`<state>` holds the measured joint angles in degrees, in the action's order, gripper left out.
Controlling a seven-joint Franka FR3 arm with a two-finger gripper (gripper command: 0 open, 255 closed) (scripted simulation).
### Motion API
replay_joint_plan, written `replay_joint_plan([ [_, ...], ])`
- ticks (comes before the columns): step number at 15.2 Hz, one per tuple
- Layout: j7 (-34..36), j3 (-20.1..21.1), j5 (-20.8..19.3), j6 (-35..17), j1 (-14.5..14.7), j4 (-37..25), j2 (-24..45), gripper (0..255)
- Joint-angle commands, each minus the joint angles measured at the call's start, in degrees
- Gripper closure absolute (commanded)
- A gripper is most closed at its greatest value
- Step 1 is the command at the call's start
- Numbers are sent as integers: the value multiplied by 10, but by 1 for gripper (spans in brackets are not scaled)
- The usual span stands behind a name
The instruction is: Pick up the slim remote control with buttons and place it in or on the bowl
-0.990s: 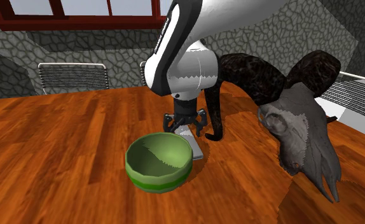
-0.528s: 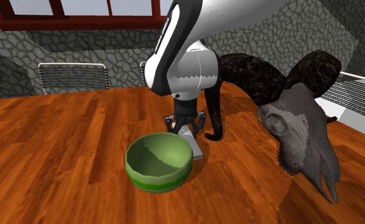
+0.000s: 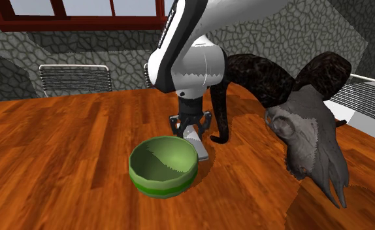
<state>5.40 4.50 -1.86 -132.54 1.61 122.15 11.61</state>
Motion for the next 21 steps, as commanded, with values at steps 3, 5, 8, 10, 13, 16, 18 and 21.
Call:
replay_joint_plan([
  [3, -3, 0, 2, 28, -1, -11, -20, 255],
  [5, -3, 0, 4, 42, -2, -16, -28, 255],
  [8, -5, 1, 5, 64, -2, -25, -41, 255],
  [10, -5, 1, 6, 78, -2, -32, -48, 255],
  [13, -6, 1, 7, 99, -2, -43, -59, 255],
  [16, -7, 1, 9, 121, -2, -55, -69, 255],
  [18, -8, 1, 9, 136, -3, -64, -75, 255],
  [21, -9, 1, 10, 158, -3, -77, -83, 255],
])
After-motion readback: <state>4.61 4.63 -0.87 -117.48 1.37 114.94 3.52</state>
